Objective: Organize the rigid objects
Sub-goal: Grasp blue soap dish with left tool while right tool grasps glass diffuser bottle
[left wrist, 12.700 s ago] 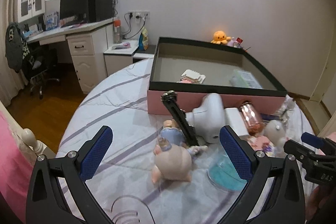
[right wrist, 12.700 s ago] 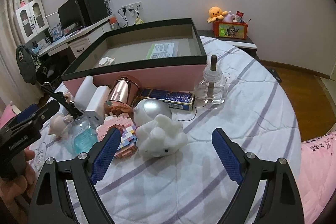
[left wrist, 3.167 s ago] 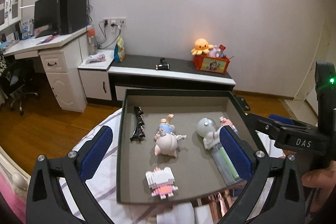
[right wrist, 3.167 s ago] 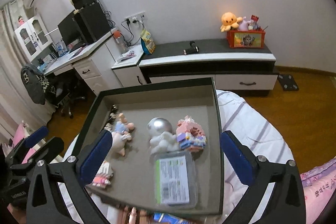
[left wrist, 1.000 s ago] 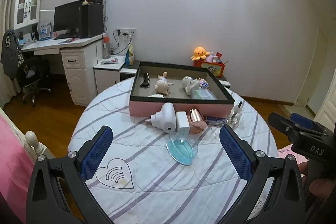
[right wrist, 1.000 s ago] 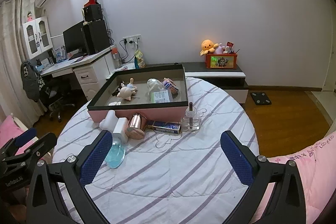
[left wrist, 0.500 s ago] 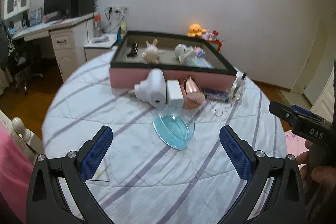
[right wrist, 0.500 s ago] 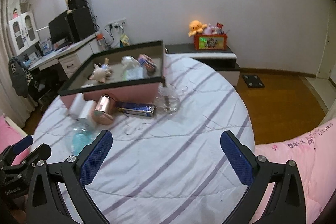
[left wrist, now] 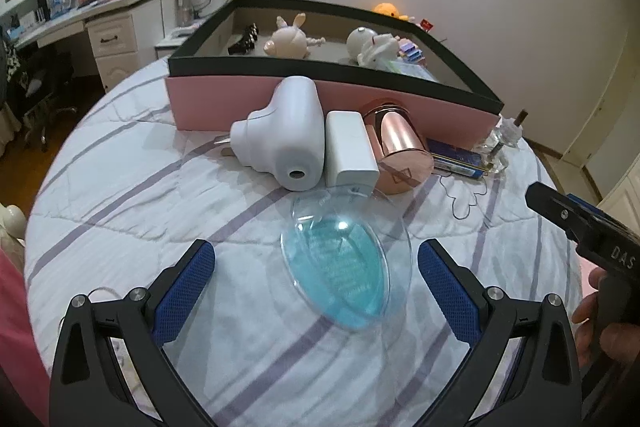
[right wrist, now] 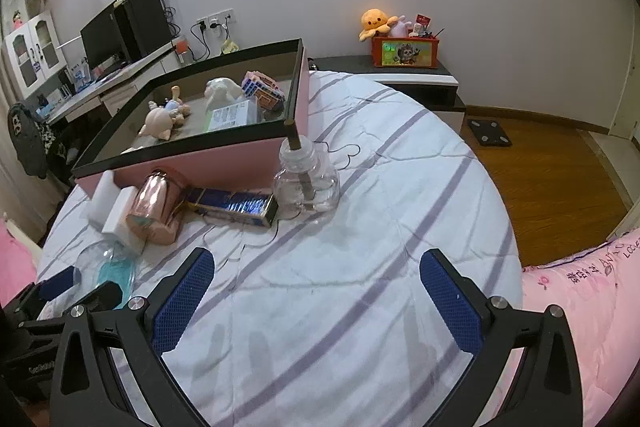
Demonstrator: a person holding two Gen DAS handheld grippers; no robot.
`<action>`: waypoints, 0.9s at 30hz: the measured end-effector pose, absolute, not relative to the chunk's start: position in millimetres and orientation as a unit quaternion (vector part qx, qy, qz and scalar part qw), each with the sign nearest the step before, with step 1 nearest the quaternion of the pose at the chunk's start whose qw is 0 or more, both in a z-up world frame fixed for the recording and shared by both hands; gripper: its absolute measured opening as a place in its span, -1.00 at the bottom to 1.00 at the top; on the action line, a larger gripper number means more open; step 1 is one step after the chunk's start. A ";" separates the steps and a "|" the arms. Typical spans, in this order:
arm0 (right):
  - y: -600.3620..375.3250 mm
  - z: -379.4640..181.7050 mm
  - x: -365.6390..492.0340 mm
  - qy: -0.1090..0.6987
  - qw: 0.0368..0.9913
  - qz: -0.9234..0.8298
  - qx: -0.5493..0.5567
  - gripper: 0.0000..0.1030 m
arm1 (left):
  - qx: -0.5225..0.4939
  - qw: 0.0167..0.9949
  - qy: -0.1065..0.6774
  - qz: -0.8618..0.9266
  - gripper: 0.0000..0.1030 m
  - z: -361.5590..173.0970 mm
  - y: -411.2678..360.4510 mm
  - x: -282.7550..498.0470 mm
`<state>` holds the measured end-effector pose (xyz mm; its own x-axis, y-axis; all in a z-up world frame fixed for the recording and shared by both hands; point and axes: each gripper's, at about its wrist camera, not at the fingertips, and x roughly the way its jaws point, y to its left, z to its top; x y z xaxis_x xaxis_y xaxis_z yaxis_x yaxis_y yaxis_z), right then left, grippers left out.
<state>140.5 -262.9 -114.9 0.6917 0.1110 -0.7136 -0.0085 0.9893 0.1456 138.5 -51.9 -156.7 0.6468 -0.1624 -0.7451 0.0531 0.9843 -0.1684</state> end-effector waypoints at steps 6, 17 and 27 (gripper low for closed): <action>-262.4 -114.6 166.7 0.395 0.915 0.035 0.078 0.99 | -0.079 0.902 0.415 -0.086 0.32 -157.6 -49.3 142.7; -257.5 -131.3 199.6 0.422 0.902 0.027 0.082 0.51 | -0.082 0.904 0.410 -0.093 0.31 -154.3 -47.8 142.3; -255.9 -133.5 209.3 0.417 0.903 0.042 0.090 0.06 | -0.088 0.904 0.408 -0.091 0.27 -153.2 -44.3 145.9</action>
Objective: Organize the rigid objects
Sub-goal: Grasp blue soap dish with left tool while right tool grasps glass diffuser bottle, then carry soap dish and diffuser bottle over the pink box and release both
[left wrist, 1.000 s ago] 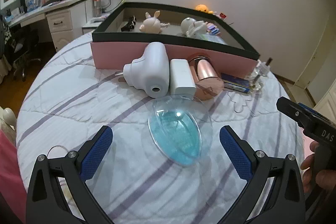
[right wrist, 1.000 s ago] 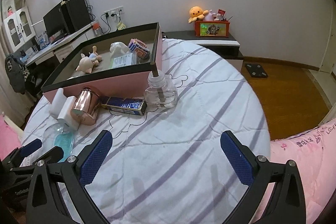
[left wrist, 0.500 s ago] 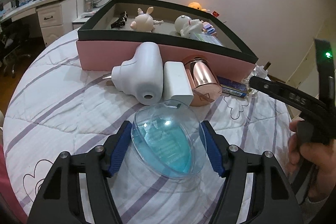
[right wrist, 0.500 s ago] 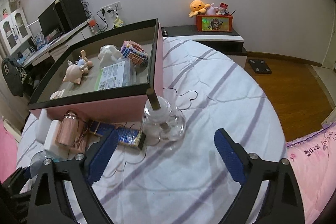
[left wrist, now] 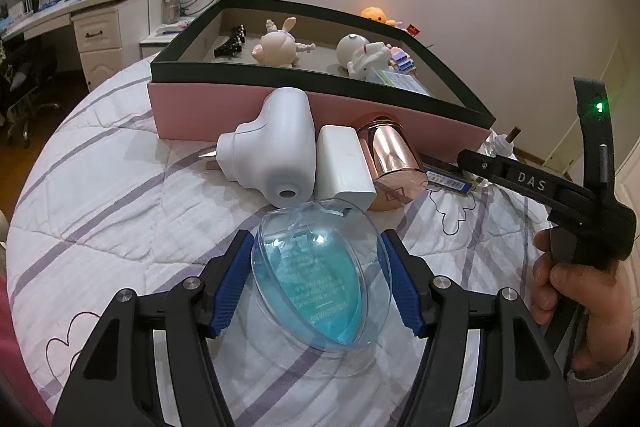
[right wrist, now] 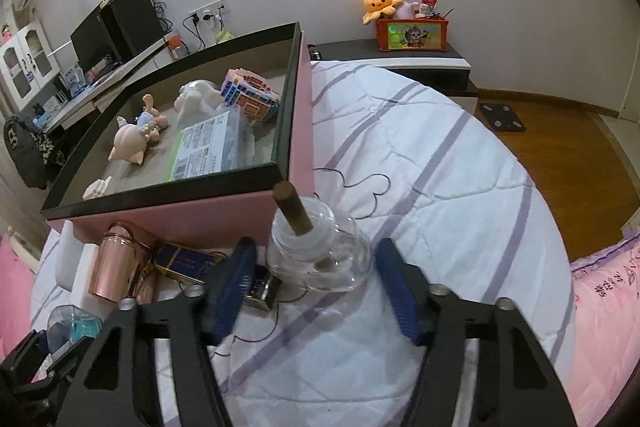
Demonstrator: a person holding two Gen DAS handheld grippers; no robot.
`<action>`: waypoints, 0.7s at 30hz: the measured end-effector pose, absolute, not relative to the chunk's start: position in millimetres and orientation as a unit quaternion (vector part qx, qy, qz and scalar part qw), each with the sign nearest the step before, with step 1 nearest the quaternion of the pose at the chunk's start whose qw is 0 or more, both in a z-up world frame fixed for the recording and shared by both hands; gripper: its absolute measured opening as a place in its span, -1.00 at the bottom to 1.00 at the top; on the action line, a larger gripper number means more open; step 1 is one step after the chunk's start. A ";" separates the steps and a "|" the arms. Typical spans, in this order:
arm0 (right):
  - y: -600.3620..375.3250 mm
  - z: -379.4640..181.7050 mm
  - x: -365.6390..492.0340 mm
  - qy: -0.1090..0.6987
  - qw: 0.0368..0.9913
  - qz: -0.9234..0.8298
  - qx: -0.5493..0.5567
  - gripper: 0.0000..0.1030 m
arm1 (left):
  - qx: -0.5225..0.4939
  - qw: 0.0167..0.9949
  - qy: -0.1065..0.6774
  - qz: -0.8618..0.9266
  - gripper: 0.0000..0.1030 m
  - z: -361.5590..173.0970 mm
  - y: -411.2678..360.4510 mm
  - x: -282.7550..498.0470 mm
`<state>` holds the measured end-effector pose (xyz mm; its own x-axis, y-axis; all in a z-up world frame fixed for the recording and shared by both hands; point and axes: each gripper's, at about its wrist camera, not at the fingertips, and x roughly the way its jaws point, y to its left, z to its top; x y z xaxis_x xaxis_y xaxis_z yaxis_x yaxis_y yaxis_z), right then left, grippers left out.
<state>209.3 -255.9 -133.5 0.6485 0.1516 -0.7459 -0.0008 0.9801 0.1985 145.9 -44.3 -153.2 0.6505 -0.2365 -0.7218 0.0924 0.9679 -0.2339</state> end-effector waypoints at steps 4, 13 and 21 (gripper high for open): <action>-259.0 -134.1 207.0 0.413 0.904 0.048 0.098 0.00 | -0.088 0.905 0.406 -0.091 0.27 -152.8 -44.4 145.7; -262.7 -117.8 183.6 0.392 0.913 0.053 0.100 0.00 | -0.080 0.914 0.387 -0.095 0.27 -139.7 -45.8 136.4; -256.9 -84.8 153.8 0.363 0.924 0.071 0.091 0.00 | -0.076 0.925 0.358 -0.101 0.27 -113.1 -42.3 121.8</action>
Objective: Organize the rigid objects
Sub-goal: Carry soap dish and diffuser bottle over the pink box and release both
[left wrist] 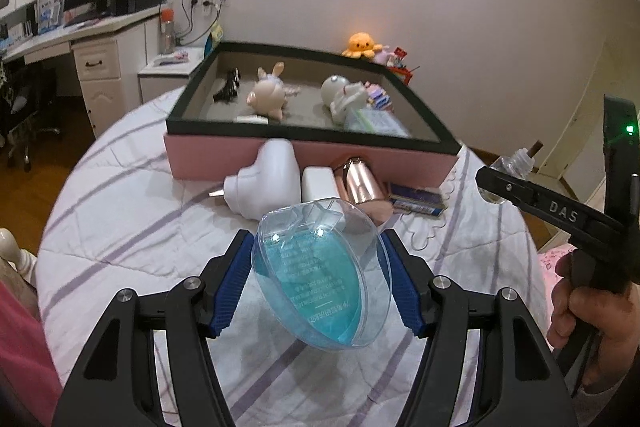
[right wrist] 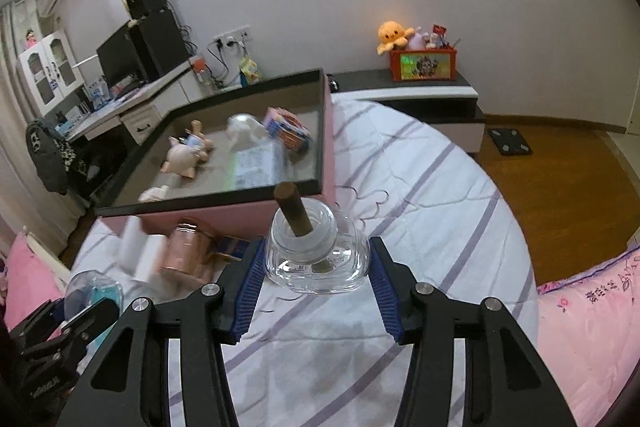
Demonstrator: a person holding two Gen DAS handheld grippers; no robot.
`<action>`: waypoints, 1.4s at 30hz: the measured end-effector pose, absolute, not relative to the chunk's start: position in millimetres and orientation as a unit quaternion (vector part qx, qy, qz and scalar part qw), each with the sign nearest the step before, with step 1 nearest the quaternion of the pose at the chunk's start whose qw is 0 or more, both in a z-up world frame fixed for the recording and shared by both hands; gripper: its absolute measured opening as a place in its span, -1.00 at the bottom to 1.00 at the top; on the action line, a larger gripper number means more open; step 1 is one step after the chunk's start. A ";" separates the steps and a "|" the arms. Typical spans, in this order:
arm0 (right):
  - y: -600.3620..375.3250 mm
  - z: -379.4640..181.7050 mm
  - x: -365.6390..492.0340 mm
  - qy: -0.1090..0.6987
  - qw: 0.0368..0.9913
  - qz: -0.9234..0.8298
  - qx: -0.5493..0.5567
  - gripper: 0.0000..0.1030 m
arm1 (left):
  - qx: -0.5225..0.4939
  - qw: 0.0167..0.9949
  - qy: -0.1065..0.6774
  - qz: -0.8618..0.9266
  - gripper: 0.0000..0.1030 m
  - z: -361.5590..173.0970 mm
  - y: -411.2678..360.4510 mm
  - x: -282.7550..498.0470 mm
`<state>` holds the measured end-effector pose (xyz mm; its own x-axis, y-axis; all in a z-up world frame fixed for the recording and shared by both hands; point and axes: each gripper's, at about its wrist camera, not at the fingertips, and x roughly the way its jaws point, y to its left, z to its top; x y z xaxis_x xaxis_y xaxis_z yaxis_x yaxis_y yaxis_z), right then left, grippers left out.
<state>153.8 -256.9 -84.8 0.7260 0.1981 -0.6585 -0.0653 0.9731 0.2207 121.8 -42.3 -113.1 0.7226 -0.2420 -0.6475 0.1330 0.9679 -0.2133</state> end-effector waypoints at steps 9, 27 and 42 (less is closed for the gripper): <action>-233.7 -35.1 139.8 0.320 0.937 0.119 0.074 0.00 | -0.065 0.945 0.304 -0.102 0.27 -62.4 -27.7 114.9; -190.5 -1.5 240.5 0.330 0.927 0.175 0.040 0.00 | -0.067 0.952 0.279 -0.109 0.27 -3.1 7.8 255.6; -160.6 -63.4 288.2 0.412 0.888 0.200 0.031 0.01 | -0.087 0.925 0.354 -0.106 0.27 -69.9 4.5 309.0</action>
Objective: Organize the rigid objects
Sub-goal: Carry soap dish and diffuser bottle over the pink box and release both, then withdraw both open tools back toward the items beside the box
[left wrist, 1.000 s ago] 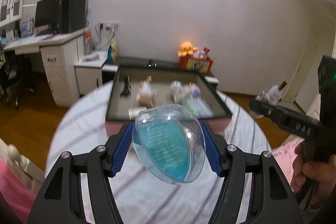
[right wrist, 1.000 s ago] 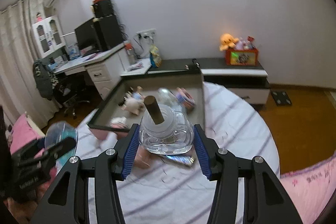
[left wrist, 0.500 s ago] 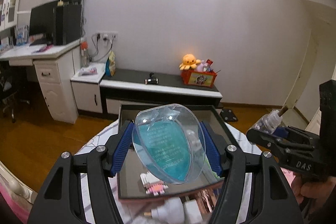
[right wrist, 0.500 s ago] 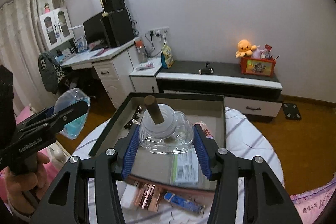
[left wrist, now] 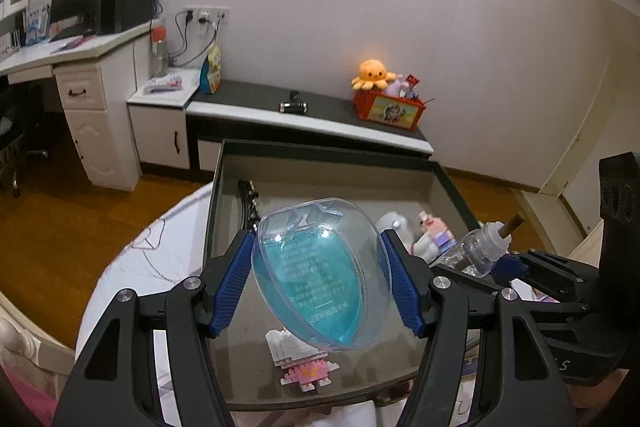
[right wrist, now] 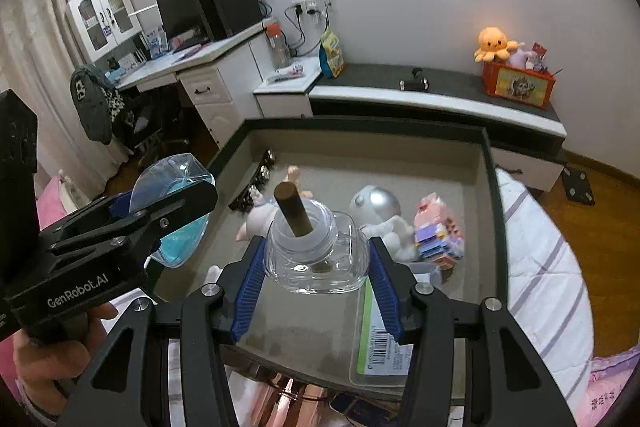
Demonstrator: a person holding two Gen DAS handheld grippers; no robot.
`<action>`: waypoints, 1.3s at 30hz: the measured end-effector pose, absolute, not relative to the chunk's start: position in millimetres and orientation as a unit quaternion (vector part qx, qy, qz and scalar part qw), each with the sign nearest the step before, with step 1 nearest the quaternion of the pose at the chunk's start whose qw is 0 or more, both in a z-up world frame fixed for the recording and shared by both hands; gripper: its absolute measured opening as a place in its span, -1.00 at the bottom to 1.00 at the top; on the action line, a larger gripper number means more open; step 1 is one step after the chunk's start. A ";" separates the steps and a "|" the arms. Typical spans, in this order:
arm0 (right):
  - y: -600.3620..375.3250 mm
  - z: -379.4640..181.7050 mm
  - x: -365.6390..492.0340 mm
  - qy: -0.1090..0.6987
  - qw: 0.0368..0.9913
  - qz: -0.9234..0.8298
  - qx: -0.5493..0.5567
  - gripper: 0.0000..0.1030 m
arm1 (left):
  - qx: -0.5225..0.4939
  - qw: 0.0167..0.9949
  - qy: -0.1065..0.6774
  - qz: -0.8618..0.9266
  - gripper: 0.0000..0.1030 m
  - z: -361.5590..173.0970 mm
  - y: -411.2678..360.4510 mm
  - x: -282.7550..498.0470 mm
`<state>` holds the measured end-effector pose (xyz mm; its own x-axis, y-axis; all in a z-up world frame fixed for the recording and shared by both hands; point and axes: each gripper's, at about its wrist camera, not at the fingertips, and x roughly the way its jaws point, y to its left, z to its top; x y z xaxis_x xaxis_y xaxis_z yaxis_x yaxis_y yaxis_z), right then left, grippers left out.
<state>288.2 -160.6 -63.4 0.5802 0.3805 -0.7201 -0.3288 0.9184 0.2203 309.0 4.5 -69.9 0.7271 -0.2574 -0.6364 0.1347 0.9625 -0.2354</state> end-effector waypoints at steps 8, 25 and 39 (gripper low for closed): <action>-159.8 -78.4 294.9 0.432 0.877 0.207 0.035 0.59 | -0.083 0.921 0.369 -0.092 0.83 -76.2 7.5 304.6; -186.5 -60.4 242.1 0.389 0.903 0.167 0.069 0.77 | -0.075 0.944 0.313 -0.068 1.00 -42.6 12.2 231.0; -202.4 -19.0 146.8 0.311 0.934 0.162 0.072 0.78 | -0.055 0.960 0.262 -0.079 1.00 -16.5 -7.8 127.3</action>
